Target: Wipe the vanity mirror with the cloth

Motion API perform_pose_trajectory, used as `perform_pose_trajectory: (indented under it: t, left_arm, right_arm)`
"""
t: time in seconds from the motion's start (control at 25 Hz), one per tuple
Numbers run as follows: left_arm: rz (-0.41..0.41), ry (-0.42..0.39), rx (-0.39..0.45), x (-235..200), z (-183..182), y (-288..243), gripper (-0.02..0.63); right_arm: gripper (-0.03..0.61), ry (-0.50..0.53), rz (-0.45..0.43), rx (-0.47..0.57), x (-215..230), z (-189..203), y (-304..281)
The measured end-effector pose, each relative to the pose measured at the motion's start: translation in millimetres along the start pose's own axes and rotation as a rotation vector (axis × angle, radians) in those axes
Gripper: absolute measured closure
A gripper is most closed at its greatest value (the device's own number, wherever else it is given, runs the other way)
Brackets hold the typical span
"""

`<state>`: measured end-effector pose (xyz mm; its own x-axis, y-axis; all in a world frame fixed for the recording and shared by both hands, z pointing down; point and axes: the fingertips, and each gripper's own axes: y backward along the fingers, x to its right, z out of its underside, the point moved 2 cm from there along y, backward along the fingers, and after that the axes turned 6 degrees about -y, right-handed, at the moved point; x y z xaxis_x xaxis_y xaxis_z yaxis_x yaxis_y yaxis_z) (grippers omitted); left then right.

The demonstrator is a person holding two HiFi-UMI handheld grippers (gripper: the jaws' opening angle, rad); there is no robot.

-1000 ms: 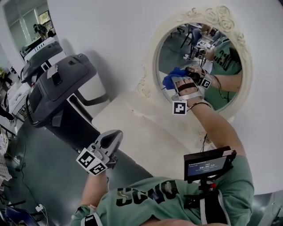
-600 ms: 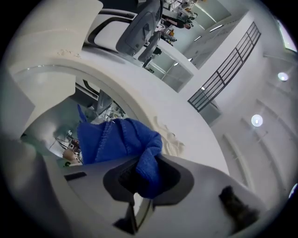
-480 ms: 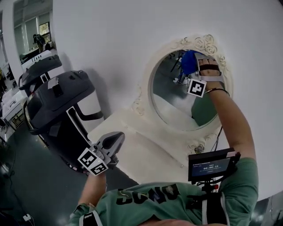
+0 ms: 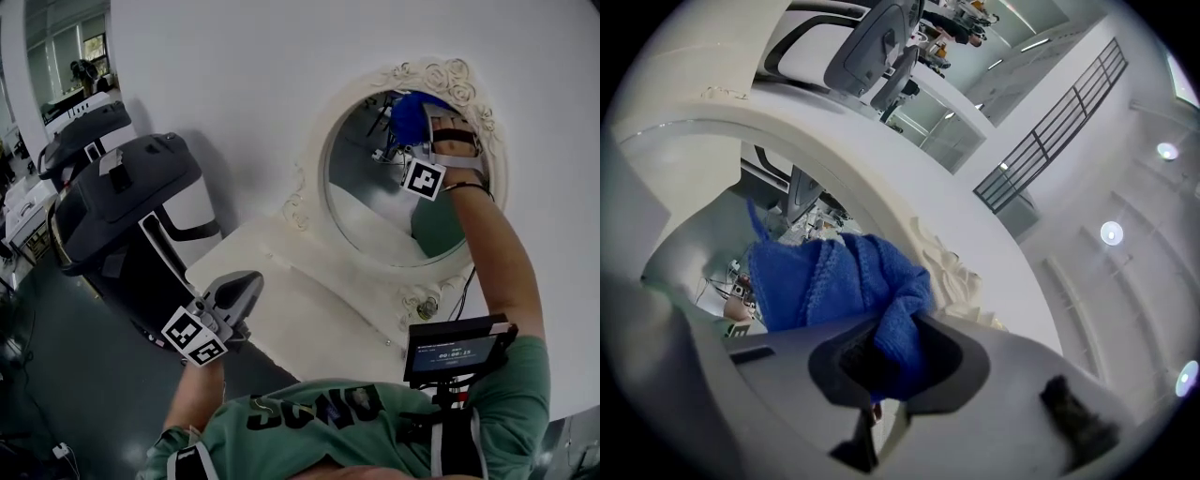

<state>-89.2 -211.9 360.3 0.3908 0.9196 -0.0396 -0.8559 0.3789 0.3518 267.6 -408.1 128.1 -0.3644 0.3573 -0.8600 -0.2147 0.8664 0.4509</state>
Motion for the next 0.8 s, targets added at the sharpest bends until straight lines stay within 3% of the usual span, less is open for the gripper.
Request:
perform_pose_trajectory:
  t: [0.12, 0.32, 0.64, 0.8]
  left_arm:
    - [0.004, 0.035, -0.027, 0, 13, -4, 0.603]
    - [0.0, 0.097, -0.093, -6, 50, -1, 0.603]
    - [-0.062, 0.184, -0.224, -15, 122, 24, 0.603]
    - [-0.091, 0.217, -0.272, -7, 135, 37, 0.603]
  right_arm:
    - [0.534, -0.022, -0.04, 0.048, -39, -20, 17]
    - [0.534, -0.009, -0.13, 0.173, -163, -77, 70]
    - [0.534, 0.029, -0.509, 0.282, -406, -160, 192]
    - [0.534, -0.014, -0.538, 0.239, -426, -160, 205]
